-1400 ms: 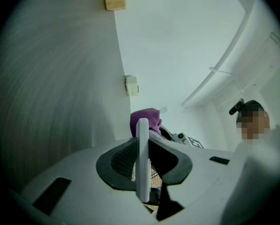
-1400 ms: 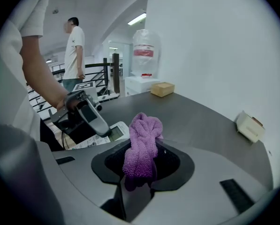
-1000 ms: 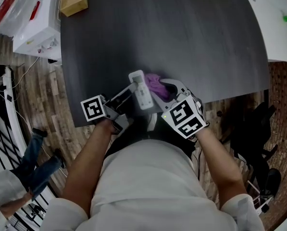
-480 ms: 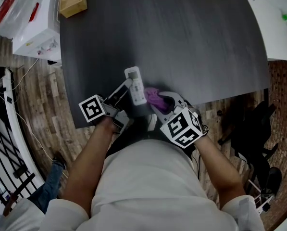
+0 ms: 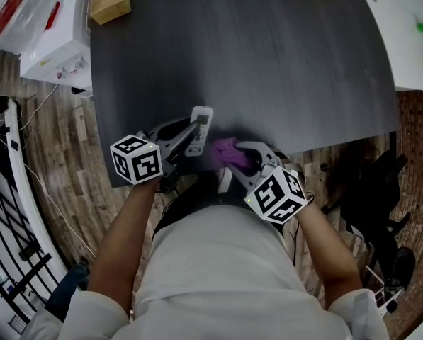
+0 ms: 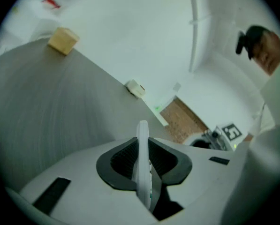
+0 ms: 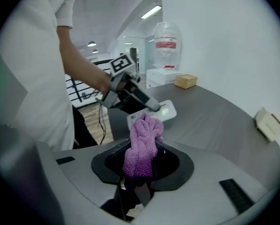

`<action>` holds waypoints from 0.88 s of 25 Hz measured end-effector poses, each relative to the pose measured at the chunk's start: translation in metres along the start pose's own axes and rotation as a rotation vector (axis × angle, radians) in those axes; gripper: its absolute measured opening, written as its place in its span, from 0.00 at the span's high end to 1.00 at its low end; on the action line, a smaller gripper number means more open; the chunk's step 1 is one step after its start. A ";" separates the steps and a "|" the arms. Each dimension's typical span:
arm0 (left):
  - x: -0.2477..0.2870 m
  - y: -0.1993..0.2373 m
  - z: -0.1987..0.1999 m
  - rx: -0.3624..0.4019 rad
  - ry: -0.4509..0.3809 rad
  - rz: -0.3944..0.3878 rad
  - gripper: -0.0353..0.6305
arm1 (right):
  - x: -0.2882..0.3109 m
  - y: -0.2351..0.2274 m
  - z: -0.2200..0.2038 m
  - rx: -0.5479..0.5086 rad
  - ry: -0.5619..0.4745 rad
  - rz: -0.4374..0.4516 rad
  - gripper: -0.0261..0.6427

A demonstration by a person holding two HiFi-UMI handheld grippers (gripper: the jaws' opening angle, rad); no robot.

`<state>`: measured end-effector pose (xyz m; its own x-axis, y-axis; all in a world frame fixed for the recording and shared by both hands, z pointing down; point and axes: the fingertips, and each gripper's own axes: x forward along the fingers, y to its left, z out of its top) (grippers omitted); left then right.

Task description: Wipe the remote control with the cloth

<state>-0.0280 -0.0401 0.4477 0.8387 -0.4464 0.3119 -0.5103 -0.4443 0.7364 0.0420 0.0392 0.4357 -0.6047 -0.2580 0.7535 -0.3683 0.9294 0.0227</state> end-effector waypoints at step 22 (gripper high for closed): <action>0.008 -0.029 -0.036 0.391 0.211 0.023 0.84 | 0.012 -0.058 0.024 -0.132 0.051 -0.119 0.78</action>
<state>0.0005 -0.0029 0.4505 0.8261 -0.3088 0.4713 -0.5286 -0.7146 0.4582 0.0393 -0.0238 0.4281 -0.5244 -0.3579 0.7726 -0.3374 0.9204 0.1973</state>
